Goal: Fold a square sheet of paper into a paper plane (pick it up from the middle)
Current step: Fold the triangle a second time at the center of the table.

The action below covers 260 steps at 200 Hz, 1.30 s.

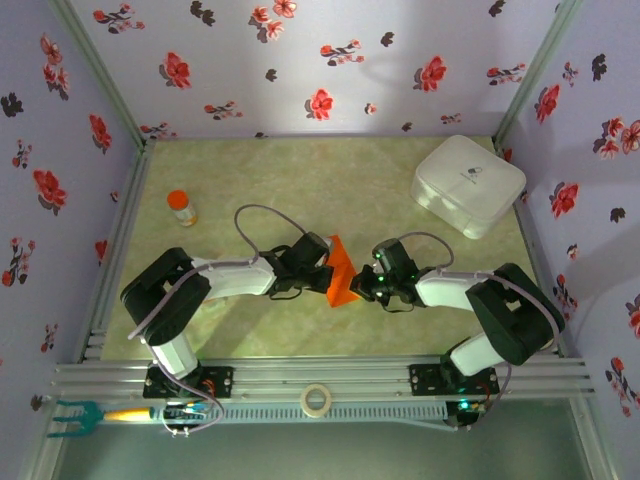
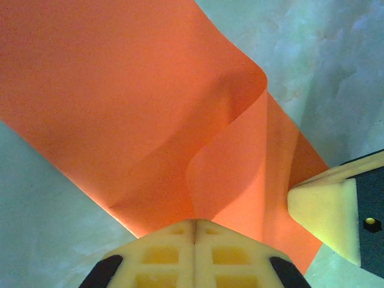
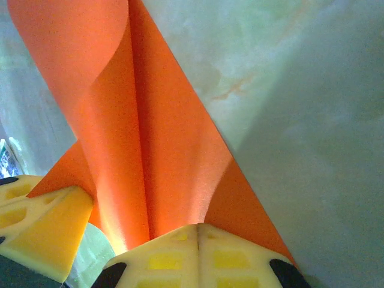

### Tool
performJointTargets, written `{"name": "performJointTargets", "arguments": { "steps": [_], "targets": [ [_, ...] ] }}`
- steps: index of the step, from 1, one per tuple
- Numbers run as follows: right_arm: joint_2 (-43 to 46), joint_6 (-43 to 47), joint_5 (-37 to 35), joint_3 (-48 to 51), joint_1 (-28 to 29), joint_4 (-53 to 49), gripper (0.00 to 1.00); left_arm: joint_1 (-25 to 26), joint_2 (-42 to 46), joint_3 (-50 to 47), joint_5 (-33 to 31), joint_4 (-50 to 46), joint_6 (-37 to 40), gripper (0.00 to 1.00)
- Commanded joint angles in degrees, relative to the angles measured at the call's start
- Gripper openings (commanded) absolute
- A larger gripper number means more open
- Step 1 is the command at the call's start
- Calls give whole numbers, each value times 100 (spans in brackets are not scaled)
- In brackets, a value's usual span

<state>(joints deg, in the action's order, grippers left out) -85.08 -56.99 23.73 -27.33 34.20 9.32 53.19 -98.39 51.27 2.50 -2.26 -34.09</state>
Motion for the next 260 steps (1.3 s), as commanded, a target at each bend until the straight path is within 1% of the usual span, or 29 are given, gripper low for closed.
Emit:
{"name": "performJointTargets", "arguments": {
  "steps": [1,144,210,260],
  "targets": [
    [-55,31,-237,8,34,-300,4,-59,-53,51,-145,-157,152,1],
    [-35,13,-246,31,35,-314,5,-72,-316,102,-108,-36,315,2],
    [-36,13,-263,48,32,-316,5,-72,-133,89,-58,-11,384,2],
    [-44,20,-255,51,35,-317,5,-73,-150,112,6,77,440,2]
  ]
}}
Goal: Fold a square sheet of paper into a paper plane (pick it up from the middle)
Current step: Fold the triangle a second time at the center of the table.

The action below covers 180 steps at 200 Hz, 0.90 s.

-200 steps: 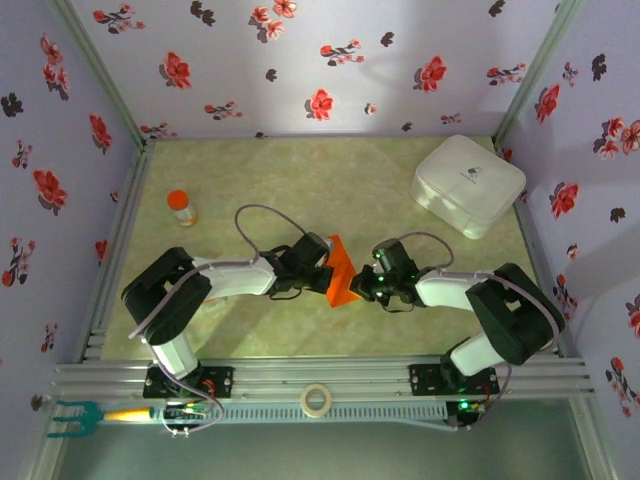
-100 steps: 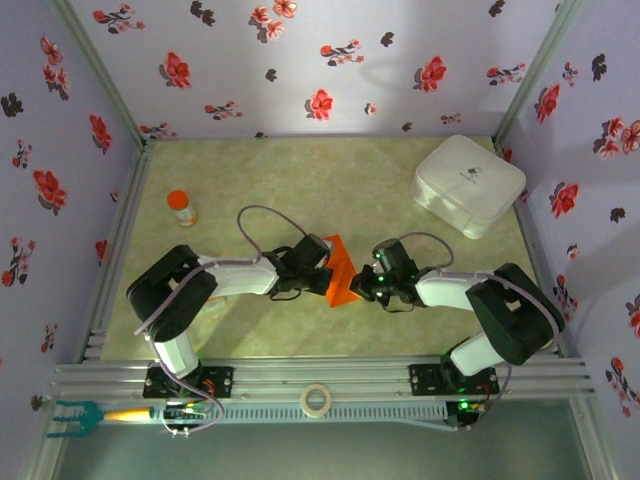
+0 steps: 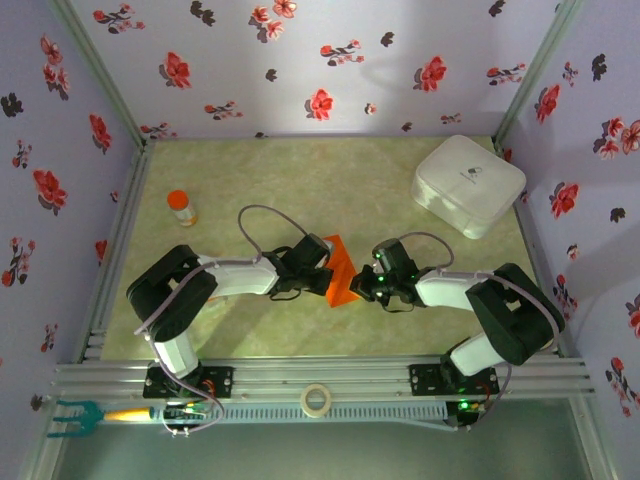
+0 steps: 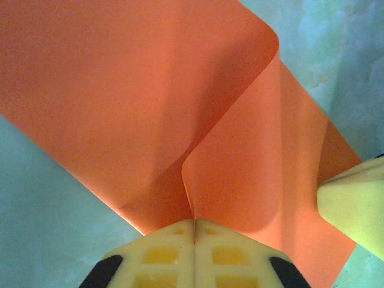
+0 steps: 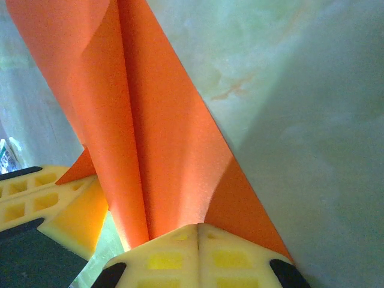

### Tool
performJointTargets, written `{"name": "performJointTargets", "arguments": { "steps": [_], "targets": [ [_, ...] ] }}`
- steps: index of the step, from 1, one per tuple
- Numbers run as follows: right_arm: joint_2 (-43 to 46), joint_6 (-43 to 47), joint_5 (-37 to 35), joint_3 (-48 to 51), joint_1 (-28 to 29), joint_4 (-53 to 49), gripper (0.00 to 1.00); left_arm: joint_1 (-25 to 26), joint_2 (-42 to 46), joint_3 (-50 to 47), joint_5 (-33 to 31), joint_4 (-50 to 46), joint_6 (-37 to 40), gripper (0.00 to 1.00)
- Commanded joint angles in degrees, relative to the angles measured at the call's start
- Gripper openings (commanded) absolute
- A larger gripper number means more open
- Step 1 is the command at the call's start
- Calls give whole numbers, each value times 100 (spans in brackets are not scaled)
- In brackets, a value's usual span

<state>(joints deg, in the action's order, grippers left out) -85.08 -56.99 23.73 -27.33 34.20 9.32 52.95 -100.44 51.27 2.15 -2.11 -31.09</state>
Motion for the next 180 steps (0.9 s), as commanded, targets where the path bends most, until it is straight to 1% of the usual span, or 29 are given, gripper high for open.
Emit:
{"name": "performJointTargets", "arguments": {
  "steps": [1,52,99,141,155,180],
  "targets": [
    [-44,21,-255,52,35,-321,5,-48,58,112,40,66,148,2],
    [-48,8,-269,78,35,-279,5,-47,42,112,92,55,196,2],
    [-36,3,-254,70,35,-290,5,-57,-45,112,14,122,189,3],
    [-50,4,-237,66,35,-290,5,-81,-70,145,-58,64,242,3],
    [-51,-1,-229,53,34,-304,5,-92,-81,184,-60,-86,271,3],
    [-44,11,-237,70,35,-299,5,-109,-140,170,-6,42,243,4]
  ]
}}
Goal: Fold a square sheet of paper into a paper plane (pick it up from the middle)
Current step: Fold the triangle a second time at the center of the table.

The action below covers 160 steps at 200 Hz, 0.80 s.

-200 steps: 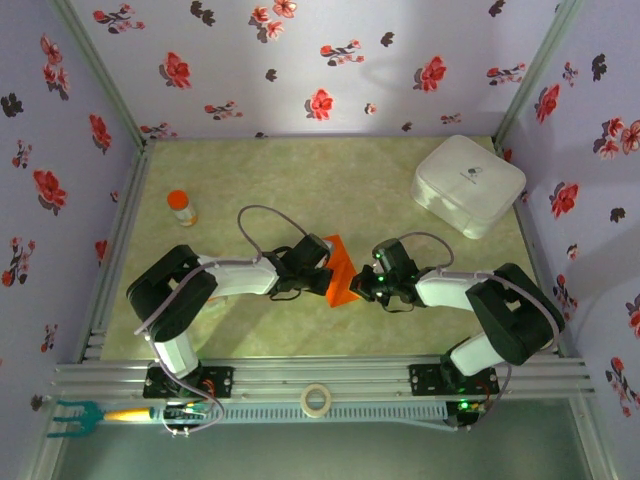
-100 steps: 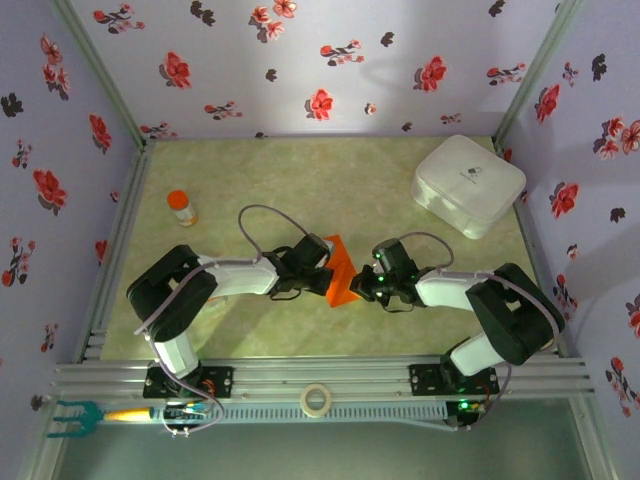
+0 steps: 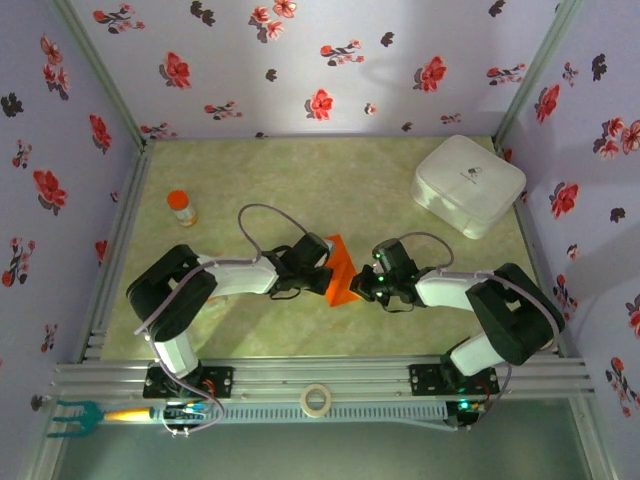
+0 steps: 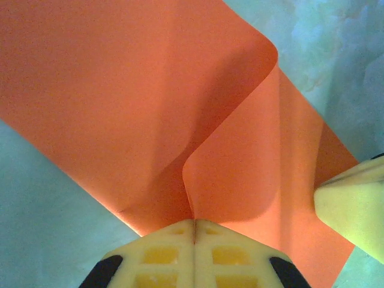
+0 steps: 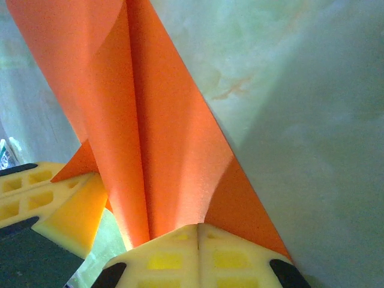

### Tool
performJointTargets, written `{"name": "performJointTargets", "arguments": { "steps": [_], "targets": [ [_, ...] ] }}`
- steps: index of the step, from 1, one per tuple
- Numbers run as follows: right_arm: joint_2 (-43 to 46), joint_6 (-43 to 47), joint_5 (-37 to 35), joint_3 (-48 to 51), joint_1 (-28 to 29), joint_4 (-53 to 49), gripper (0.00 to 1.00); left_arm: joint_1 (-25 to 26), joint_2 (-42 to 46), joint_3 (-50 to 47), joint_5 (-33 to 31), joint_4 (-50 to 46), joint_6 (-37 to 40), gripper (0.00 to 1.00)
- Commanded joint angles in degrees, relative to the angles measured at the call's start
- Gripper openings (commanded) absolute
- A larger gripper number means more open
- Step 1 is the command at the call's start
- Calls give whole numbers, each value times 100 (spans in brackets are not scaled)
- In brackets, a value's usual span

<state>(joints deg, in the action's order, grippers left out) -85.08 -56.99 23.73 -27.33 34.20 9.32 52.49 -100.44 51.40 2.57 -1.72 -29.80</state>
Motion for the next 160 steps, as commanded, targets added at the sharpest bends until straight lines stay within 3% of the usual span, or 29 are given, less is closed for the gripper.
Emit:
{"name": "performJointTargets", "arguments": {
  "steps": [1,160],
  "targets": [
    [-44,12,-237,66,35,-299,5,-63,-141,163,-51,-10,114,4],
    [-4,4,-260,103,35,-308,5,-63,-429,296,96,-83,199,4]
  ]
}}
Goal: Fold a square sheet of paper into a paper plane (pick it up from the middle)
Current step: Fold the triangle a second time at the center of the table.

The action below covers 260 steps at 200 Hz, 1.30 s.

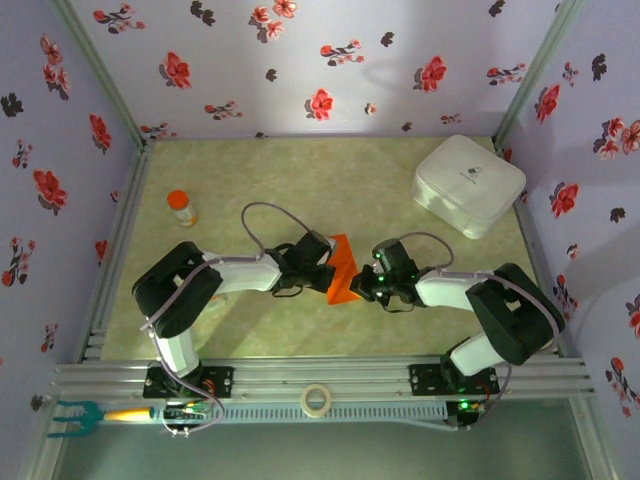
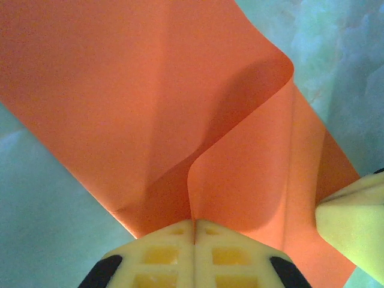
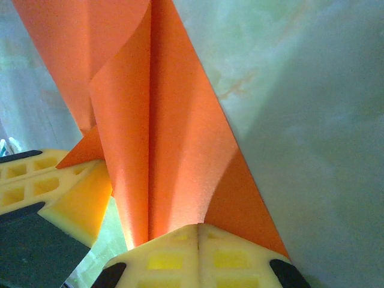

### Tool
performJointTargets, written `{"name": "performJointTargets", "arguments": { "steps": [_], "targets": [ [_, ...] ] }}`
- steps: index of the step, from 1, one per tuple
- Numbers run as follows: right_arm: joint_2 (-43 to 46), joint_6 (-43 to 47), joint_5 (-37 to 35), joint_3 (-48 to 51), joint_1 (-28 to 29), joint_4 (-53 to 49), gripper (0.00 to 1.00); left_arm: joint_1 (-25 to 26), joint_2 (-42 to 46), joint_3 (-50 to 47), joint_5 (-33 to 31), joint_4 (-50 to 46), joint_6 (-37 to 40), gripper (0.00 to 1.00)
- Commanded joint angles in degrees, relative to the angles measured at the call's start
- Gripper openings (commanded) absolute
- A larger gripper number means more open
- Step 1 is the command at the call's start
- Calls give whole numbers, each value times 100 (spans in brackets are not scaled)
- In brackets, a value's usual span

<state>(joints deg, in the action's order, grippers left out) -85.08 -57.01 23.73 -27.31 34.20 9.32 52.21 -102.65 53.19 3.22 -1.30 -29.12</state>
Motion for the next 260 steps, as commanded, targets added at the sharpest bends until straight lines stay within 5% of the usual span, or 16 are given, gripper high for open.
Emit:
{"name": "performJointTargets", "arguments": {
  "steps": [1,110,161,260],
  "targets": [
    [-6,6,-257,97,35,-308,5,-35,-205,115,34,-134,129,4],
    [765,-73,-241,-398,-53,-507,6,-38,-202,-28,170,-222,-66,2],
    [43,-511,214,-618,-36,546,0,-35,-236,-2,171,-196,-58,2],
    [-781,-295,162,-862,-42,353,0,-35,-316,50,187,-237,-24,2]
  ]
}}
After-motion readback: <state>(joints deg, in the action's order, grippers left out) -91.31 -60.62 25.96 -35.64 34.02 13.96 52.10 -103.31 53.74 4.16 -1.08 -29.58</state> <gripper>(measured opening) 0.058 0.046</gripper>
